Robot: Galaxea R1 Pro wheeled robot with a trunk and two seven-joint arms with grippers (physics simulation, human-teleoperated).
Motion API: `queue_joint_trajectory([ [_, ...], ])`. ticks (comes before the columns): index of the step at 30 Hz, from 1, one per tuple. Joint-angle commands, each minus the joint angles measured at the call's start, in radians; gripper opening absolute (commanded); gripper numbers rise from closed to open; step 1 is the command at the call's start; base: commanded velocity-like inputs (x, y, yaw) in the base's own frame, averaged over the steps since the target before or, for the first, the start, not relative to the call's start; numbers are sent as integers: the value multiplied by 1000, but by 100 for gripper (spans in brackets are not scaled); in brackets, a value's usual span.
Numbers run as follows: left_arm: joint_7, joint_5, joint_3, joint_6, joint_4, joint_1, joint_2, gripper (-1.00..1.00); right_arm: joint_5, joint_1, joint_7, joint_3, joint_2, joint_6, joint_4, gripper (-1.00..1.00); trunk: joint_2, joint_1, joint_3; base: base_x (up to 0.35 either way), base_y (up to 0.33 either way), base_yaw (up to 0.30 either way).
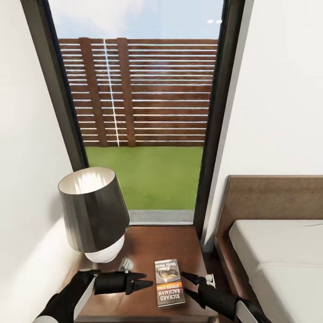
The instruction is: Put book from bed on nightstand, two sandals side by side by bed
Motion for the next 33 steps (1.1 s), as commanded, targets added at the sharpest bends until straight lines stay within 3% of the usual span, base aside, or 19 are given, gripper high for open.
queue_joint_trajectory([
  [1, 44, 8, -6, 9, 16, -1, 1, 100, -1, 0, 0, 4, -1, 5, 0, 100, 7, -4, 2, 0, 0, 0],
  [4, 161, 7, -8, 0, 53, -1, -6, 100, 77, 0, 0, 26, -7, -39, -3, 100, 28, -16, 12, 0, 0, 0],
  [5, 214, 7, -9, -7, 65, 0, -11, 100, 159, 0, 0, 43, -10, -99, -1, 100, 35, -19, 15, 0, 0, 0],
  [6, 239, 6, -9, -11, 70, 1, -13, 100, 213, 0, 1, 49, -11, -143, 4, 100, 42, -23, 18, 0, 0, 0],
  [9, 280, 6, -10, -19, 76, 6, -20, 100, 339, 1, 1, 58, -15, -244, 12, 100, 63, -35, 27, 0, 0, 0],
  [11, 288, 6, -9, -24, 77, 8, -21, 100, 370, 3, 1, 60, -21, -268, 18, 100, 77, -42, 34, 0, 0, 0],
  [15, 295, 6, -10, -48, 114, 11, -22, 100, 396, 4, 1, 61, -55, -310, 76, 100, 105, -58, 46, 0, 0, 0],
  [18, 297, 6, -10, -120, 192, 11, -22, 100, 401, 4, 0, 62, -67, -384, 149, 100, 126, -69, 56, 0, 0, 0],
  [22, 298, 6, -10, -188, 240, 12, -22, 100, 404, 4, 0, 63, -70, -475, 231, 100, 154, -85, 68, 0, 0, 0],
  [31, 304, 7, -10, -206, 281, 12, -22, 100, 405, 6, -5, 64, -71, -509, 313, 100, 217, -119, 96, 0, 0, 0],
  [33, 347, 6, -11, -206, 289, 12, -23, 100, 406, 6, -7, 64, -71, -526, 325, 100, 231, -127, 103, 0, 0, 0],
])
